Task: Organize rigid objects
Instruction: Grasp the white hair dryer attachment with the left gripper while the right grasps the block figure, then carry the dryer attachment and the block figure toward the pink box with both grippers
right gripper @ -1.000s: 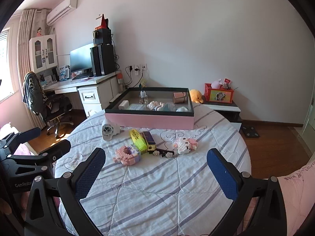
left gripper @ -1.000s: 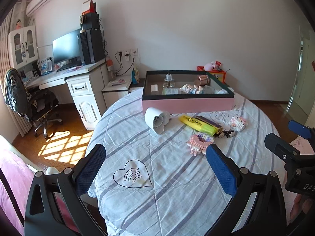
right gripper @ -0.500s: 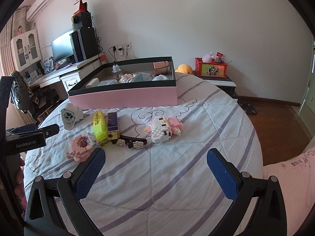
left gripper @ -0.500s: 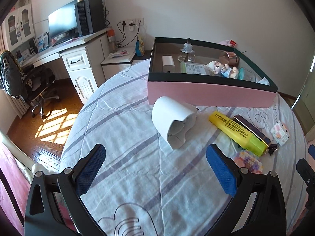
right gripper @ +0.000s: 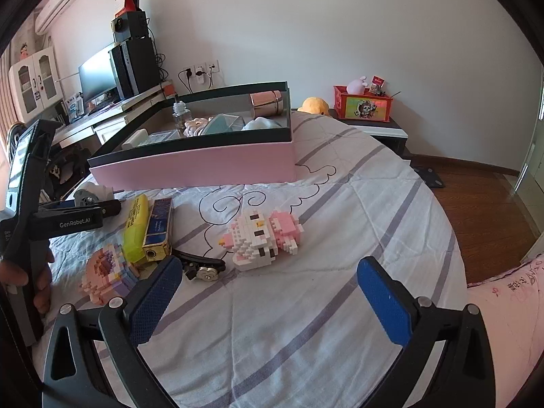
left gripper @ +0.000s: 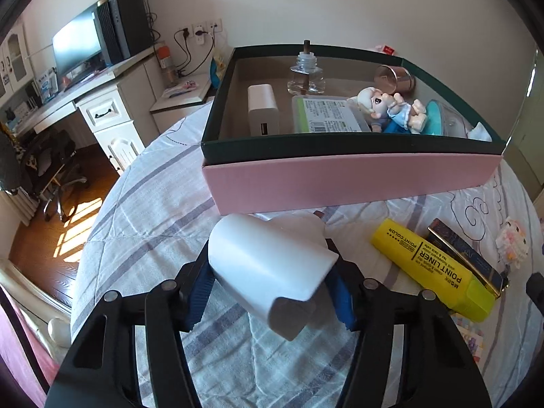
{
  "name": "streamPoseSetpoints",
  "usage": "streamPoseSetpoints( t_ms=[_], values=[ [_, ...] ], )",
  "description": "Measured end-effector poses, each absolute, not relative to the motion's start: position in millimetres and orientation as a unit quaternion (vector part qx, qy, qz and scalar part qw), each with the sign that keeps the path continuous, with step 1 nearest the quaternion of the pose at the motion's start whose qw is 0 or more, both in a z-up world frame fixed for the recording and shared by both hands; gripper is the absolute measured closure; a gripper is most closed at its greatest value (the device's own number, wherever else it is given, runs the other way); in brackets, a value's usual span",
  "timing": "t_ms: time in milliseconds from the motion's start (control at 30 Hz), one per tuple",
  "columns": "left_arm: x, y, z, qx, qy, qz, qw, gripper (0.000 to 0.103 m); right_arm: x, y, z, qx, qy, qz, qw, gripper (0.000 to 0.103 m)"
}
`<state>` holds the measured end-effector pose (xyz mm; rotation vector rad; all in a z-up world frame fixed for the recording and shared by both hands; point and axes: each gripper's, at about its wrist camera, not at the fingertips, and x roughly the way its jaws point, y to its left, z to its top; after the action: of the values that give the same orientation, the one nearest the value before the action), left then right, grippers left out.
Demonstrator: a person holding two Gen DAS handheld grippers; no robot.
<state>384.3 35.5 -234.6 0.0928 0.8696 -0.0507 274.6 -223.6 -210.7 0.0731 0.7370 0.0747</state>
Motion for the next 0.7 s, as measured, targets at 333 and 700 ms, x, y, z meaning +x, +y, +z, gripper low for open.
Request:
streamPoseSetpoints(
  t_ms=[333,700],
  values=[
    [344.9,28.5,-222.4,0.057,0.403,-0.033,0.913,0.042,328.6,-222.3,-221.7,-0.007,0.418,0.044,0.907,0.000],
    [283.6,10.1,-177.3,0.041,0.350,-0.065,0.933,0.042,296.4,-219.2,-203.2,0.004,0.385,0.059,0.921,0.040]
  ],
)
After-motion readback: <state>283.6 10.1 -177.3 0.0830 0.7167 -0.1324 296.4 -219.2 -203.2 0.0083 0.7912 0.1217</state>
